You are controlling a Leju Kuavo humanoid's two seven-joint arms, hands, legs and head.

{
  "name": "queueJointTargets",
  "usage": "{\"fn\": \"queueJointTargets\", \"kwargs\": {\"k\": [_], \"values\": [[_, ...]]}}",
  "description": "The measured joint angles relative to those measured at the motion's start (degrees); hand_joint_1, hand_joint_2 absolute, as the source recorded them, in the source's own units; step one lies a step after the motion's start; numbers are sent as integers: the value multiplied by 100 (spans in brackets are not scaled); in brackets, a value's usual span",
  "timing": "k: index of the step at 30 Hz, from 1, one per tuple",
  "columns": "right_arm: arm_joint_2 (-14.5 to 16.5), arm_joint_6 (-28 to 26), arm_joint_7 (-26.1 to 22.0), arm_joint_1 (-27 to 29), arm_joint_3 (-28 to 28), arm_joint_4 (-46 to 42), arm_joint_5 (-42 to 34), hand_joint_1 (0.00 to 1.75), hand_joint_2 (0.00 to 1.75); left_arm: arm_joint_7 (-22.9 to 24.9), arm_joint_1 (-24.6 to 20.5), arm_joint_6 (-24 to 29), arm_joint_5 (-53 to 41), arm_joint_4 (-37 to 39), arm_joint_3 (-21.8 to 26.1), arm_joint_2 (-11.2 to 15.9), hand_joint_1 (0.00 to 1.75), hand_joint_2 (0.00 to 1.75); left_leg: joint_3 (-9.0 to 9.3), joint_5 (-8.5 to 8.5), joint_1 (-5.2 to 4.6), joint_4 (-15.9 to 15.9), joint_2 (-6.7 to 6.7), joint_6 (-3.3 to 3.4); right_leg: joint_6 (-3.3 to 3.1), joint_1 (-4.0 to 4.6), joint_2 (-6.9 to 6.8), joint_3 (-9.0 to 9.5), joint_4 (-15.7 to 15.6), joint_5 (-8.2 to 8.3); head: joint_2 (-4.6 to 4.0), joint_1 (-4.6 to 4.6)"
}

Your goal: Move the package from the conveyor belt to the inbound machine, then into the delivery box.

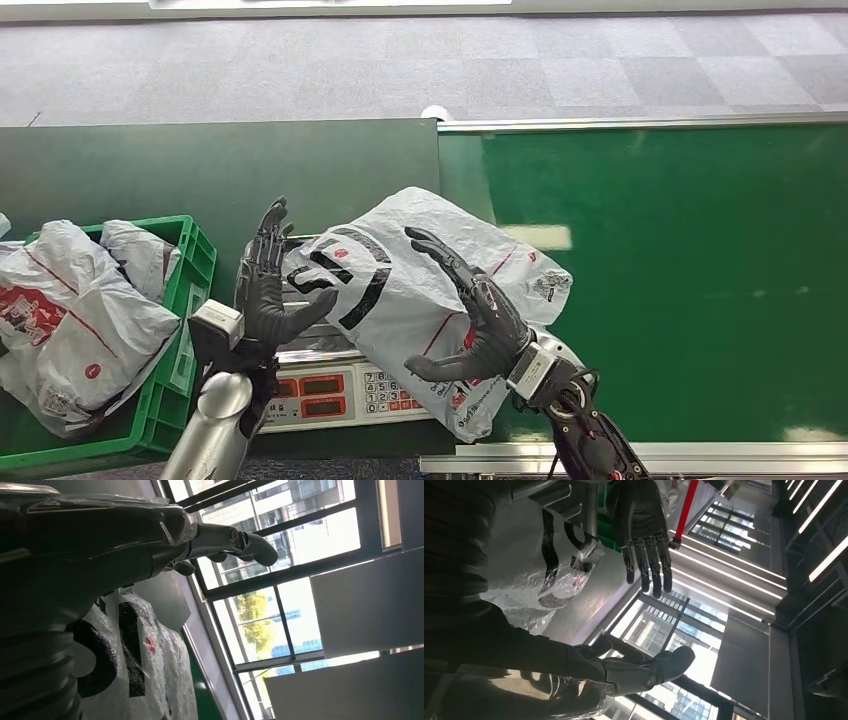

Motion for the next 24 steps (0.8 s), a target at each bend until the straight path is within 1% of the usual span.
{"fn": "queueJointTargets", "kwargs": {"k": [2,5,9,14,16,19,21,22,24], "values": [[-16,171,-26,41,-113,-81,-138,0,175,33,64,117,-142,-45,1,20,0,175,0,0,-3,0,-3,0,1,-3,-1,0,0,1,0,-1],[-43,268,-30,57,-255,-162,-221,0,175,39,115,192,-173,-122,11,40,0,175,0,0,-3,1,-3,1,1,-3,0,1,-1,1,0,-1],[-60,297,-30,62,-337,-221,-235,0,175,36,140,221,-180,-188,20,60,0,175,1,0,-1,1,-4,0,1,-1,0,0,0,2,0,-1],[-82,231,-119,86,-418,-269,-261,0,175,-109,256,424,-129,-372,97,70,0,175,1,0,-1,0,-2,0,1,0,0,-1,0,1,0,-1],[-94,-87,-168,164,-507,-374,-207,0,175,-165,354,433,-189,-489,124,93,0,175,0,0,-1,0,-6,0,1,-1,-1,-1,0,0,0,-1],[-95,-918,-87,352,-772,-634,-79,0,175,-187,520,456,-539,-639,124,145,0,175,-1,-2,-2,1,-7,1,1,-2,-2,-2,-1,-1,0,-1],[-95,-1391,88,483,-1005,-781,-45,0,175,-54,577,555,-1186,-713,69,193,0,175,-1,-2,-3,1,-9,2,2,-3,-3,-3,-2,-1,0,-1],[-99,-1536,169,547,-1134,-824,-58,0,175,103,574,616,-1666,-733,8,227,0,175,-1,-2,-3,1,-11,2,2,-4,-4,-3,-3,-1,0,-1],[-111,-1663,271,675,-1385,-858,-102,0,175,509,505,658,-2561,-728,-154,294,0,175,0,-2,-3,1,-14,2,2,-4,-6,-2,-4,0,0,-1]]}}
